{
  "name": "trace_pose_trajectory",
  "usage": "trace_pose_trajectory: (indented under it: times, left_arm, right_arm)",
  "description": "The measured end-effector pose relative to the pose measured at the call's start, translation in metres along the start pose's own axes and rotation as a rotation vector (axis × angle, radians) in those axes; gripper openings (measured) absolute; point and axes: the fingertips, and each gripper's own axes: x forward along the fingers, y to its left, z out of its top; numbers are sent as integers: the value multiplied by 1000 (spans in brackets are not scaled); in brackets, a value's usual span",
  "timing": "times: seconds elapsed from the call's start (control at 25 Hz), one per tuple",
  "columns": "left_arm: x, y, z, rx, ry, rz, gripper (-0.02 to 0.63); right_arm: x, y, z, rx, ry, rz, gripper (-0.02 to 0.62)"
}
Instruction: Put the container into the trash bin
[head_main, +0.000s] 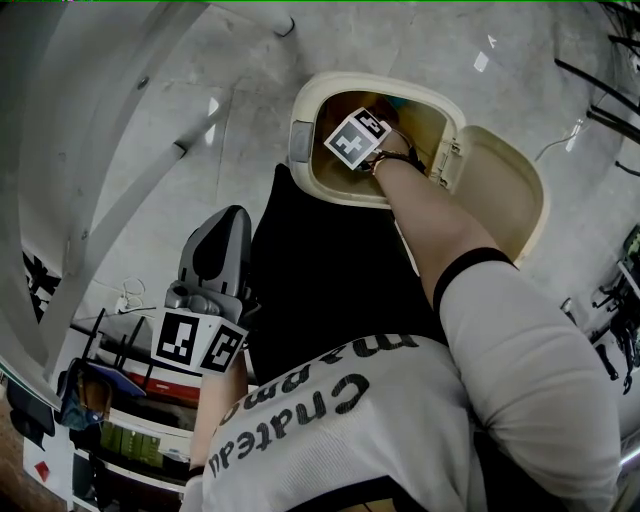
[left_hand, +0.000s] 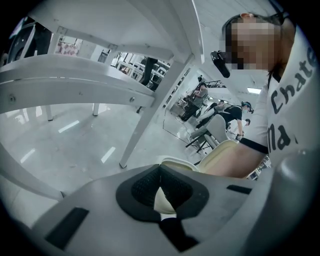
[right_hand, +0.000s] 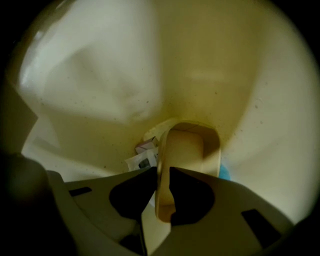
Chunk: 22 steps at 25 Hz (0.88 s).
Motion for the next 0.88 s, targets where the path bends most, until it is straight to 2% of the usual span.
trace_pose_trajectory:
  times: [0.12, 0.2, 0.32, 0.52, 0.6, 0.76, 0.88]
  left_arm:
    - [-8, -6, 2, -24, 3, 2, 23]
    - [-16, -16, 5, -39, 7, -1, 23]
    - [-34, -34, 15, -52, 6, -4, 23]
    - [-58, -58, 43, -53, -35, 6, 23]
    - [-65, -72, 62, -28, -70, -1, 23]
    - [-90, -114, 112, 32, -142, -28, 23]
    - [-104, -151, 163, 106, -236, -73, 23]
  right_arm:
    - [-15, -2, 3, 29, -12, -25, 140]
    - [-33, -6, 4, 59, -24, -50, 144]
    - [-62, -2, 4, 123, -52, -40, 143]
    - [-114, -1, 18, 250, -158, -60, 143]
    - [-149, 7, 26, 307, -212, -29, 143]
    - [-238, 41, 25, 474, -328, 96, 143]
    - [-324, 42, 40, 564, -502, 173, 140]
